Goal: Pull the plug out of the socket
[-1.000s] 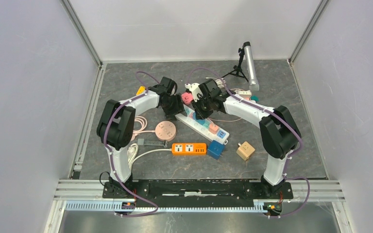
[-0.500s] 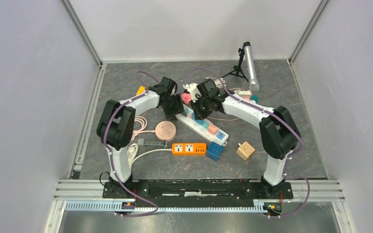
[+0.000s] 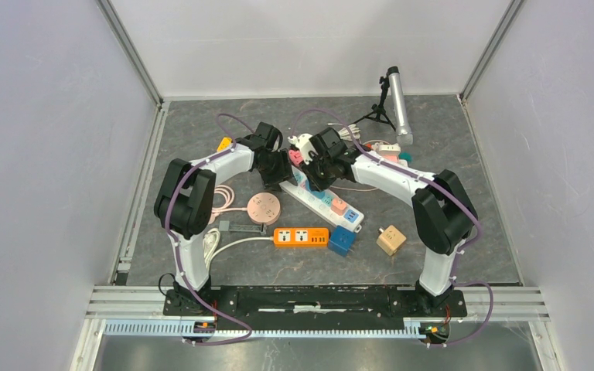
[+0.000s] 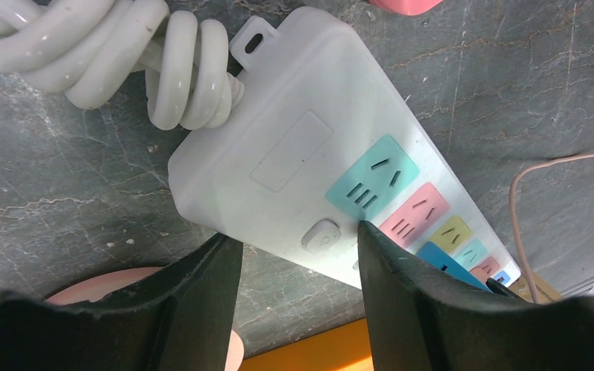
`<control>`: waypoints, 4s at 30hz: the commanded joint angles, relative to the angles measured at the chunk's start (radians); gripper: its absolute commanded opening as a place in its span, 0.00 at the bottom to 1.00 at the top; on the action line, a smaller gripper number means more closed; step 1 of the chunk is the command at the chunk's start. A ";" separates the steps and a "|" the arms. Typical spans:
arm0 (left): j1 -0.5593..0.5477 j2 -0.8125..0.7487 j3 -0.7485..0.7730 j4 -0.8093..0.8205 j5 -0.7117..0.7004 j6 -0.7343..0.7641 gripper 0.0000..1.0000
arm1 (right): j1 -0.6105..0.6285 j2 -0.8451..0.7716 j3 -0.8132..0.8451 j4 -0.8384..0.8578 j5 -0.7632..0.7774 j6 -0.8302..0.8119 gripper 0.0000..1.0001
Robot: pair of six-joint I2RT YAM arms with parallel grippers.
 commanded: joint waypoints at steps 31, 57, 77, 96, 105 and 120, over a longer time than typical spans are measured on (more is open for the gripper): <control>-0.007 -0.293 0.029 -0.095 -0.126 0.065 0.82 | -0.162 0.057 0.162 0.141 -0.180 0.138 0.12; -0.008 -0.298 0.006 -0.093 -0.098 0.072 1.00 | -0.227 0.222 0.198 0.110 -0.237 0.092 0.62; -0.009 -0.236 0.014 -0.066 -0.010 0.043 0.98 | -0.229 -0.185 0.054 0.160 -0.120 0.069 0.75; -0.114 -0.061 0.052 -0.091 -0.180 -0.035 0.91 | -0.211 -0.591 -0.525 0.110 -0.208 -0.031 0.76; -0.118 -0.061 0.056 -0.089 -0.180 -0.036 0.91 | -0.109 -0.474 -0.539 0.289 -0.082 -0.068 0.75; -0.116 -0.056 0.102 -0.118 -0.208 0.004 0.91 | -0.062 -0.251 -0.401 0.344 -0.068 -0.011 0.19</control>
